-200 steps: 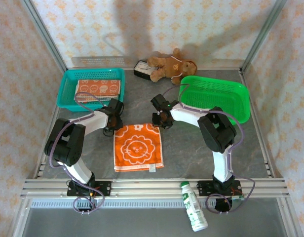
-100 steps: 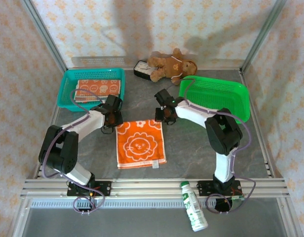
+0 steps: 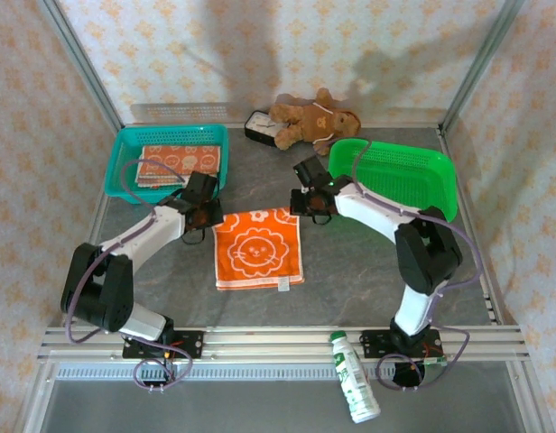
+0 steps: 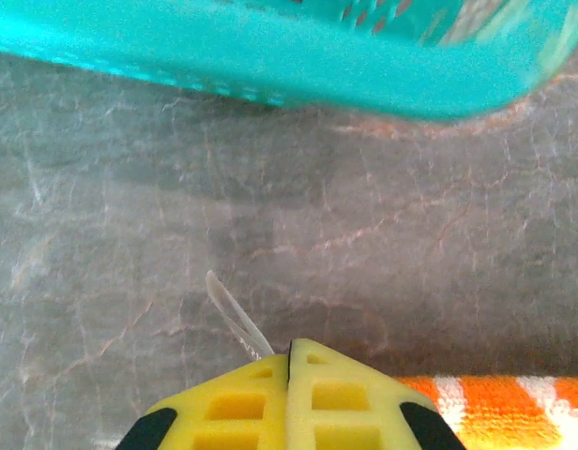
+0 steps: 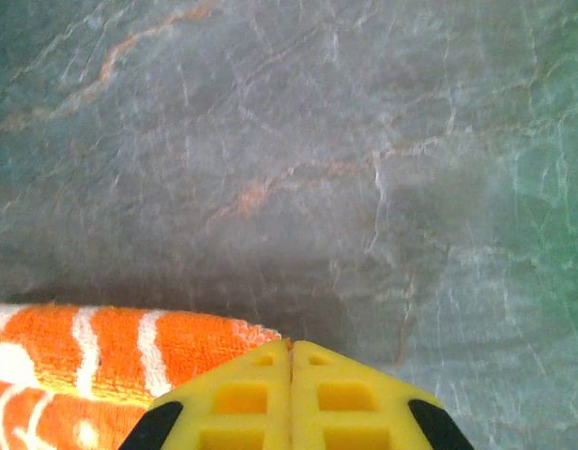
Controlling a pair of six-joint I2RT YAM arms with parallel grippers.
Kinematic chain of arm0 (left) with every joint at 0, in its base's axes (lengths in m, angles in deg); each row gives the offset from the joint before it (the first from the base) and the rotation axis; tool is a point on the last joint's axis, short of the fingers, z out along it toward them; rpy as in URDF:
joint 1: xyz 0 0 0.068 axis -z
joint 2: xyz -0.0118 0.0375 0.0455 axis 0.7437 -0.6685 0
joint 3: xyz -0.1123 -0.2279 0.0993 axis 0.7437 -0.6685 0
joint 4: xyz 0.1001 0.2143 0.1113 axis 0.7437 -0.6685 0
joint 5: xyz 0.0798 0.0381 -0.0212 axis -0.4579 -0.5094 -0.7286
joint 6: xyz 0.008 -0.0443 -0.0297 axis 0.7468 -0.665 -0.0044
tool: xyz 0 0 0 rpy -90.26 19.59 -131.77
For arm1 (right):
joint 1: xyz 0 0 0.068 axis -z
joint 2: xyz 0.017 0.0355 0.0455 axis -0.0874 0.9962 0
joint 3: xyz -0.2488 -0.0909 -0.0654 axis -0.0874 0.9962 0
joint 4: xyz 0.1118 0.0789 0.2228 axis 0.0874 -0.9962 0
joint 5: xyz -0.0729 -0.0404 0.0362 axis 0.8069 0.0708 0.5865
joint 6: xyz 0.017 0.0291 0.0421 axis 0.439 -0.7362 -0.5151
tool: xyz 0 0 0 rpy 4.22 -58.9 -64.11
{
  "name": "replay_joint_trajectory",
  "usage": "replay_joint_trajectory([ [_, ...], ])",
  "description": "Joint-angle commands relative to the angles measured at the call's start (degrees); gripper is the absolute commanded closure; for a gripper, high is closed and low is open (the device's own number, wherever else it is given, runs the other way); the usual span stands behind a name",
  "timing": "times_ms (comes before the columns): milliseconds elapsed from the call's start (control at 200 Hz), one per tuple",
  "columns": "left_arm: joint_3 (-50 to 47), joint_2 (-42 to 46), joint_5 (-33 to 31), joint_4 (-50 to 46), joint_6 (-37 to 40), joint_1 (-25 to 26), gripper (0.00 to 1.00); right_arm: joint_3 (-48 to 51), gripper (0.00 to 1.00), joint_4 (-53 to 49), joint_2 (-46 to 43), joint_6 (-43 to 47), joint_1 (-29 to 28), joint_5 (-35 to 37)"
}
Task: Fold and stack the towels
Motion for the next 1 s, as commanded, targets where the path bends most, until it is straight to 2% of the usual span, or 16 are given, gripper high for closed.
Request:
replay_joint_trajectory([
  [0, -4.5, 5.3, -0.6, 2.3, -1.2, 0.1, 1.0, 4.1, 1.0, 3.0, -4.5, -0.2, -1.4, -0.6],
  [155, -10.3, 11.7, -1.3, 2.2, -2.9, 2.4, 1.0, 9.4, 1.0, 4.5, -8.1, -0.4, -4.8, 2.3],
  [440, -19.2, 21.8, -4.9, 0.2, -10.4, 9.3, 1.0, 20.5, 1.0, 7.8, -15.4, -4.4, -9.2, 5.8],
  [520, -21.4, 24.3, -5.9, -0.3, -12.8, 12.0, 1.0, 23.2, 0.82, 8.8, -17.3, -5.6, -10.4, 5.6],
  [586, -23.0, 26.4, -6.0, -0.8, -14.6, 13.6, 0.75, 24.4, 0.64, 8.7, -18.6, -6.4, -11.3, 5.8],
  [651, -24.2, 28.8, -5.9, -2.0, -16.4, 14.9, 0.61, 25.2, 0.63, 8.2, -20.0, -7.4, -11.9, 5.8],
  [711, -25.0, 31.2, -5.8, -3.2, -18.3, 15.9, 0.43, 25.5, 0.61, 7.6, -21.1, -8.4, -12.3, 5.8],
  [736, -25.3, 32.1, -5.9, -3.9, -18.9, 16.2, 0.38, 25.6, 0.59, 7.3, -21.4, -8.8, -12.3, 6.1],
  [916, -25.8, 35.8, -7.4, -6.4, -20.0, 16.2, 0.39, 24.0, 0.57, 4.1, -19.4, -12.0, -12.3, 8.1],
  [996, -25.0, 34.8, -7.6, -6.3, -20.4, 16.0, 0.4, 21.7, 0.6, 2.0, -16.2, -14.0, -12.2, 8.5],
])
